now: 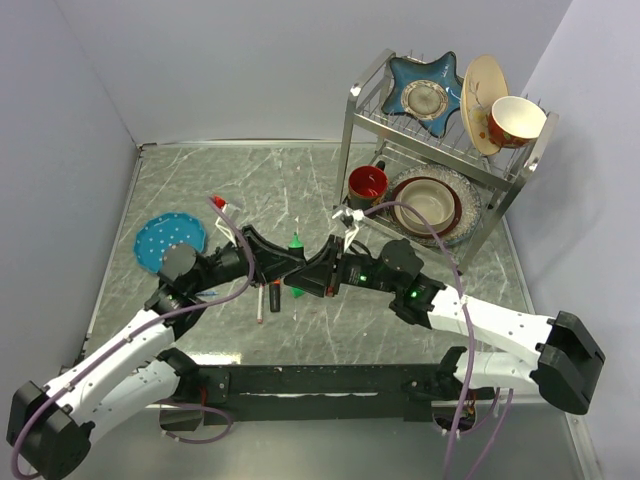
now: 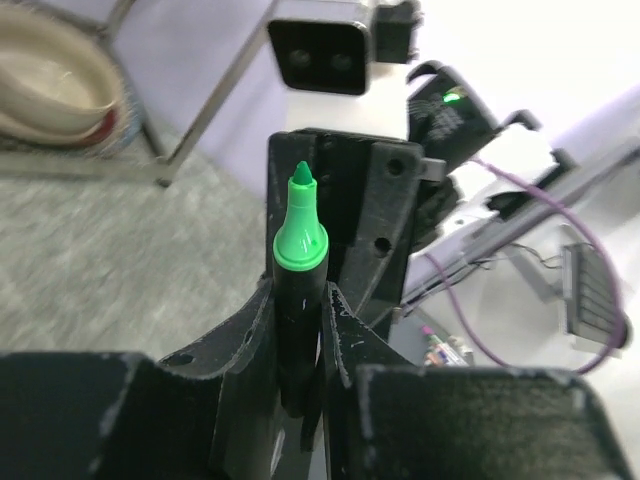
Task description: Insert the pens into the pen caps
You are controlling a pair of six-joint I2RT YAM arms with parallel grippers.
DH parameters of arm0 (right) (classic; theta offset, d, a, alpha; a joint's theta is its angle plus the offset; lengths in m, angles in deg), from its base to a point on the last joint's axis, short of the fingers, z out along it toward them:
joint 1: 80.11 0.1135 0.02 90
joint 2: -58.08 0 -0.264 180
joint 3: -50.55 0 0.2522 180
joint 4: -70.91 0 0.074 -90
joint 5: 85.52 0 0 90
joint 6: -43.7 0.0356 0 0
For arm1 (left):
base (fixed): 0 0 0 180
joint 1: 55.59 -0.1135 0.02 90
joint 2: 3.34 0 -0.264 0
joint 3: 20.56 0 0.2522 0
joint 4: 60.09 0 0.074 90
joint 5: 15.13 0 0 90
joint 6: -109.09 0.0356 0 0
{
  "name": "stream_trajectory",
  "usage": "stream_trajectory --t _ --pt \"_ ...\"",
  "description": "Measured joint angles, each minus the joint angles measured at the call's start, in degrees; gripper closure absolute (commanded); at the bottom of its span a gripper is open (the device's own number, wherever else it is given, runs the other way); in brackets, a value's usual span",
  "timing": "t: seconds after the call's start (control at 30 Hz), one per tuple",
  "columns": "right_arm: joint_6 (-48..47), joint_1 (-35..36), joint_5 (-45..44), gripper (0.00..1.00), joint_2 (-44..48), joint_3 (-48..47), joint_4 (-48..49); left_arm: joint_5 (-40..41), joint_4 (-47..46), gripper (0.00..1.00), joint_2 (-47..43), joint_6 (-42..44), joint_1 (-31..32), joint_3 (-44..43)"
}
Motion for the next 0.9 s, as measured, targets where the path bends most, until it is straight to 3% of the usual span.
stream_trajectory --t 0.17,0.33,0.47,0.6,0.67,0.73,0.77,0.9 --pt "-1.75 0.15 -4.61 0.51 1.77 -2.95 -12.41 5.01 15.74 0.99 -2.75 7.23 0.07 -4.92" --pt "-0.04 0.22 -8.96 0.53 1.81 -7.63 -24.20 11.13 25.88 0.99 -6.80 13.35 0.02 -8.61" --pt "5.84 -0.20 -15.45 0.69 -1.36 -10.08 -33.05 15.17 32.44 0.99 -9.68 17.00 0.04 -11.26" --pt "12.96 -2.01 -19.98 0.73 -6.34 -11.98 -41.18 19.54 38.86 0.99 -13.62 20.68 0.04 -12.11" --pt "16.04 -3.21 -20.92 0.84 -8.26 -12.04 -43.36 21.33 42.05 0.99 -16.28 22.05 0.04 -12.11" --pt "19.43 -4.13 -21.31 0.81 -10.23 -12.02 -44.39 23.06 44.68 0.99 -19.04 23.41 0.04 -12.04" --pt "21.27 -4.44 -21.24 0.69 -11.52 -12.15 -44.44 23.74 45.70 0.99 -20.57 23.89 0.04 -12.00" --pt "23.04 -4.66 -20.13 0.61 -19.52 -15.08 -43.91 25.33 47.74 0.99 -24.72 25.59 0.04 -11.85"
